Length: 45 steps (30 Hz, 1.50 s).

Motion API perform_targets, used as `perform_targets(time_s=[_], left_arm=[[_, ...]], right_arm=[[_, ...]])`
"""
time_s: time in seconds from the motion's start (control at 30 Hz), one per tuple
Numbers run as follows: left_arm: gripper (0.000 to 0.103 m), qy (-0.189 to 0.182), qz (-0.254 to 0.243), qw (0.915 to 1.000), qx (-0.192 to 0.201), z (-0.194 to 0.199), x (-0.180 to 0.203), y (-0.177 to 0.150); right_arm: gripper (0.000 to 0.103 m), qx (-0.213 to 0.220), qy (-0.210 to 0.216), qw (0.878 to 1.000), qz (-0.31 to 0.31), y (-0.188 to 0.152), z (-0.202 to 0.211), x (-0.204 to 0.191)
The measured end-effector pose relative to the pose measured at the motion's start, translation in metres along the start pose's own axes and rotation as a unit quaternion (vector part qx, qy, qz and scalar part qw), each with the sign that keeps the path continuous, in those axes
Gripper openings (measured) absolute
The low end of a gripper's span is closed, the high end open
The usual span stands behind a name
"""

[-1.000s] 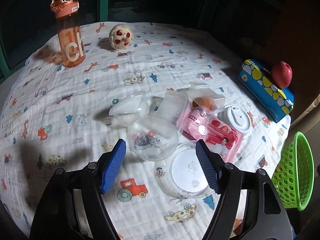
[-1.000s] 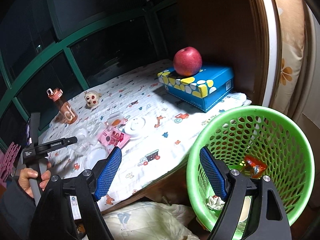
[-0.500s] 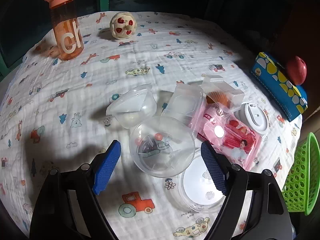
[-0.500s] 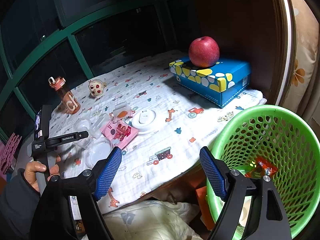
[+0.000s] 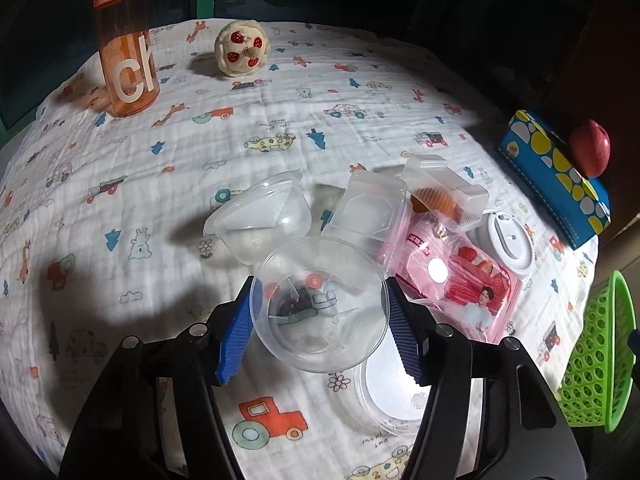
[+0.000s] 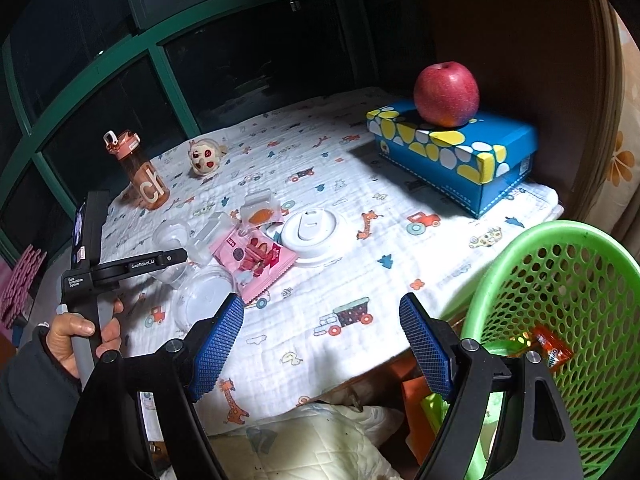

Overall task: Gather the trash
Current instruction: 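Grasp the clear cup with the left tool while the right grasps the pink wrapper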

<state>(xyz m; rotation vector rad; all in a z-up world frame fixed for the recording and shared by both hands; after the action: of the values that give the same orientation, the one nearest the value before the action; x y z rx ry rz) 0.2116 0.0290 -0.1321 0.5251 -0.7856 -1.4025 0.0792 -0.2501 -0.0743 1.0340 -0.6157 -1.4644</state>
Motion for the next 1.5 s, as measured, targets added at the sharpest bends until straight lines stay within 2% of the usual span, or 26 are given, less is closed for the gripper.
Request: perform_targets(time_s=[0.23,0.47,0.73,0.93,1.17,1.37,1.5], left_arm=[[0.061,-0.012,0.0,0.9999,0.007,0.022,-0.003,0.003],[0.061,-0.017,-0.005,0.9997,0.014,0.04,-0.009,0.007],[0.061,-0.021,-0.004,0.9995,0.022,0.055,-0.018,0.008],[0.061,-0.023,-0.003,0.9995,0.022,0.061,-0.024,0.007],[0.061,-0.023,0.008,0.9995,0.021,0.061,-0.034,0.006],[0.061,-0.023,0.017,0.9995,0.015,0.058,-0.043,0.005],[0.061,-0.025,0.024,0.9994,0.007,0.052,-0.046,0.002]], right_arm=[[0.077,-0.027,0.034,0.999,0.03,0.004,-0.032,-0.02],[0.061,-0.064,0.069,0.993,0.069,0.002,-0.073,-0.046],[0.053,-0.09,0.087,0.986,0.109,0.002,-0.11,-0.071],[0.047,-0.115,0.106,0.974,0.164,0.005,-0.146,-0.091],[0.046,-0.151,0.122,0.959,0.208,0.003,-0.188,-0.103],[0.047,-0.169,0.128,0.95,0.231,-0.001,-0.207,-0.104],[0.052,-0.174,0.131,0.946,0.24,-0.002,-0.211,-0.106]])
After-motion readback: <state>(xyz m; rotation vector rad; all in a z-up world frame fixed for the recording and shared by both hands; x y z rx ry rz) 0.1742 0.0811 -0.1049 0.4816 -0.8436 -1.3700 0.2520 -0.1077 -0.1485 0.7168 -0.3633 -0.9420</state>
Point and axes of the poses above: each gripper's, at about its wrist camera, not at the fingertips, and z roughly against the way its jaws point, x to its right, y to its top, the point moved 1 cm from there along -z, roughly the way its jaws point, and after that the axes turned 15 degrees about x, right-handed, at the moved point
